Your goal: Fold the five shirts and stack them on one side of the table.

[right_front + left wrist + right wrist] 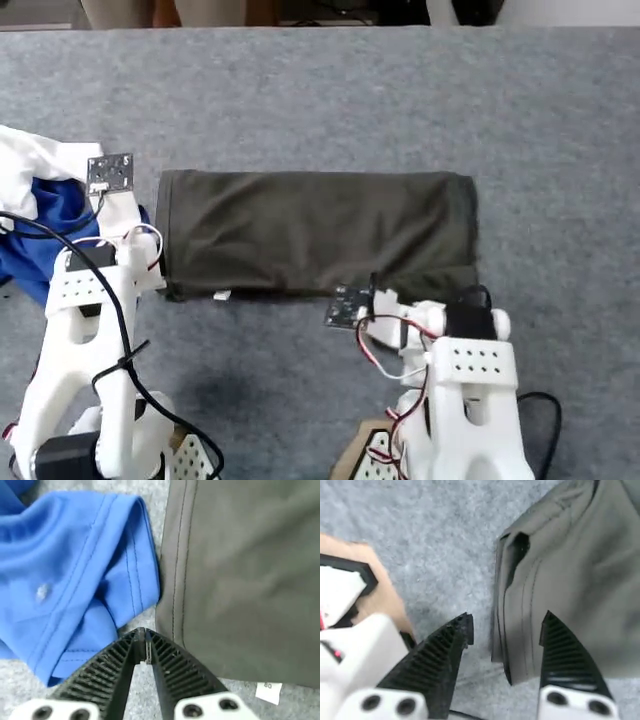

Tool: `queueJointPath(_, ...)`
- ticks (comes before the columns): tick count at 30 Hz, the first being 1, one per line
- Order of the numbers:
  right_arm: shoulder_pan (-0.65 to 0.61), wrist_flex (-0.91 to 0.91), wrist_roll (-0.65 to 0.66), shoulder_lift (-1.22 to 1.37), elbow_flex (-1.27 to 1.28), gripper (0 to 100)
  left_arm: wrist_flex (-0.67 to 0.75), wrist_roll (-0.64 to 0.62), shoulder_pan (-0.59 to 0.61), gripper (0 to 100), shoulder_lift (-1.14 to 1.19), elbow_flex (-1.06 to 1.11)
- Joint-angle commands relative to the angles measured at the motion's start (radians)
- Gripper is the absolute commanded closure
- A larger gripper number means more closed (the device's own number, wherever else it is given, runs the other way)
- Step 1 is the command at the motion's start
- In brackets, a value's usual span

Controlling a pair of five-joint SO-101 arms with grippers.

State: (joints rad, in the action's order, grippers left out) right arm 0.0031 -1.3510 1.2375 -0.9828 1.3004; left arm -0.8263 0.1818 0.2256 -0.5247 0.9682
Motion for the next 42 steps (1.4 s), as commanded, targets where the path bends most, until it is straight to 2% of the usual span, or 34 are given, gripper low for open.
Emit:
queueJointPath(1,-0.019,0.038,-0.011,-0.008,0.022,77.2,0.04,-0.005,0.0,98,0.002,0.005)
queueJointPath(12,-0.016,0.25,-0.009,-0.007,0.174,77.4,0.077,-0.006,-0.002,98,0.002,0.032)
queueJointPath(27,-0.016,0.229,-0.003,0.013,0.171,77.6,0.087,-0.002,-0.02,98,0.004,0.055)
queueJointPath(30,-0.016,0.222,0.003,0.084,0.136,77.9,0.112,-0.002,-0.038,98,0.004,0.084)
queueJointPath(35,-0.015,0.23,0.003,0.283,0.042,84.3,0.118,-0.002,-0.038,98,0.002,0.089)
queueJointPath(42,-0.015,0.259,0.003,0.444,-0.036,84.6,0.118,-0.002,-0.037,98,0.002,0.089)
